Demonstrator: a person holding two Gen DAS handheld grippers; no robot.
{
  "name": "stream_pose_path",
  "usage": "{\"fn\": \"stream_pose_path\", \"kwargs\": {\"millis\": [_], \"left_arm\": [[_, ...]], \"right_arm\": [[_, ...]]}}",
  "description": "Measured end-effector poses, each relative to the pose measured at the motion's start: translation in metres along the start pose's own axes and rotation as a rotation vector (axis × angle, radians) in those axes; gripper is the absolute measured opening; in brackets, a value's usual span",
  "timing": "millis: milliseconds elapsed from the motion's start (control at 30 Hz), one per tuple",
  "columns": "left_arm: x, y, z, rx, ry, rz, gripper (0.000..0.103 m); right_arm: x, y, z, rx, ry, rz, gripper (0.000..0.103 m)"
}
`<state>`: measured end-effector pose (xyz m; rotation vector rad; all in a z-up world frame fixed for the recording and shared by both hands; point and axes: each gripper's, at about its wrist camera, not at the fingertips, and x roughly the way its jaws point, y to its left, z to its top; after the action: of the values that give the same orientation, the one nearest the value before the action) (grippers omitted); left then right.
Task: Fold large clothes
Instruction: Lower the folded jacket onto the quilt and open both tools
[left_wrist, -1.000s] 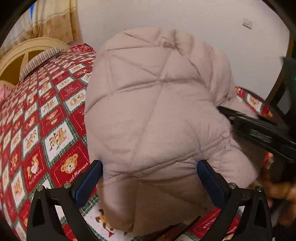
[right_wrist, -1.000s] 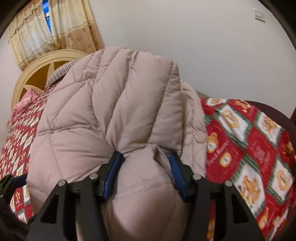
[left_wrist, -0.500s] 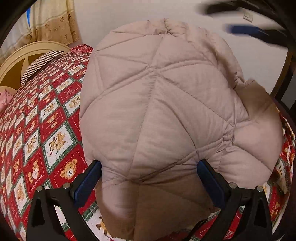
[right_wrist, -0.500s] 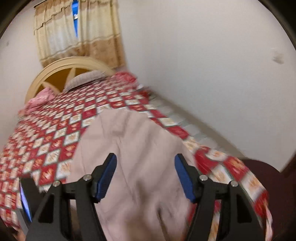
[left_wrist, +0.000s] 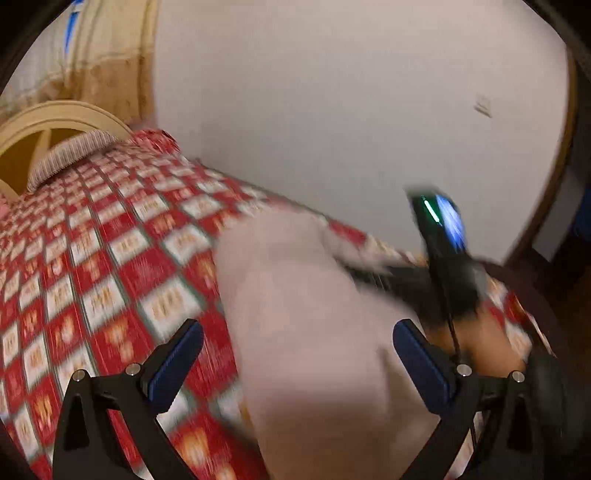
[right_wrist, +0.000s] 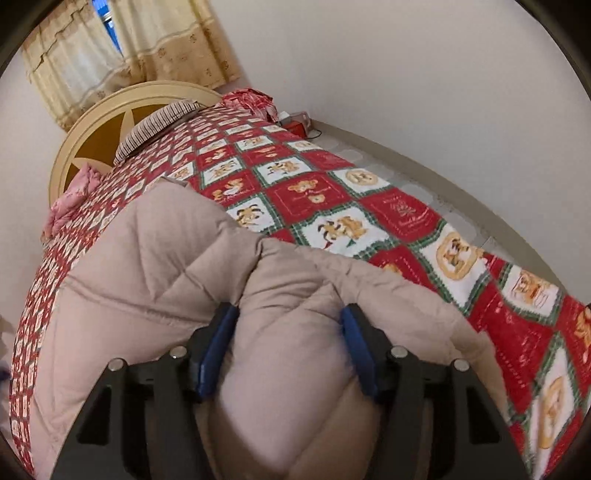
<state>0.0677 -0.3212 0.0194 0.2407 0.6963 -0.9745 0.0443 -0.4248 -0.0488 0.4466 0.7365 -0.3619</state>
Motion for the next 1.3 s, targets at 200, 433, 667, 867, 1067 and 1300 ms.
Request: {"fn": "stream_pose_path", "kwargs": {"millis": [200, 433, 667, 867, 1067, 1300], "left_arm": [[0.122, 0.035, 0.016, -0.171, 0.24, 0.042, 0.102], [0.156, 0.062, -0.011, -0.335, 0.295, -0.067, 0.102], [0.126, 0.065, -0.016, -0.364, 0.314, -0.138, 0.102], [0.03, 0.048, -0.004, -0.176, 0.103, -0.005, 0.102], [-0.038, 0.011, -0.031, -0.028, -0.011, 0.023, 0.102], [-0.067, -0.001, -0.076, -0.107, -0.013, 0.022, 0.102]], "right_arm": [[-0.005, 0.005, -0.009, -0.014, -0.026, -0.04, 0.062], [0.012, 0.002, -0.003, 0.014, 0.026, -0.047, 0.064], [-0.004, 0.014, -0.003, -0.052, 0.047, -0.086, 0.067], [-0.119, 0.015, -0.018, -0.058, -0.113, -0.037, 0.085], [-0.235, 0.015, -0.089, -0.069, -0.203, -0.139, 0.099], [-0.285, -0.004, -0.156, 0.008, -0.182, -0.227, 0.102]]}}
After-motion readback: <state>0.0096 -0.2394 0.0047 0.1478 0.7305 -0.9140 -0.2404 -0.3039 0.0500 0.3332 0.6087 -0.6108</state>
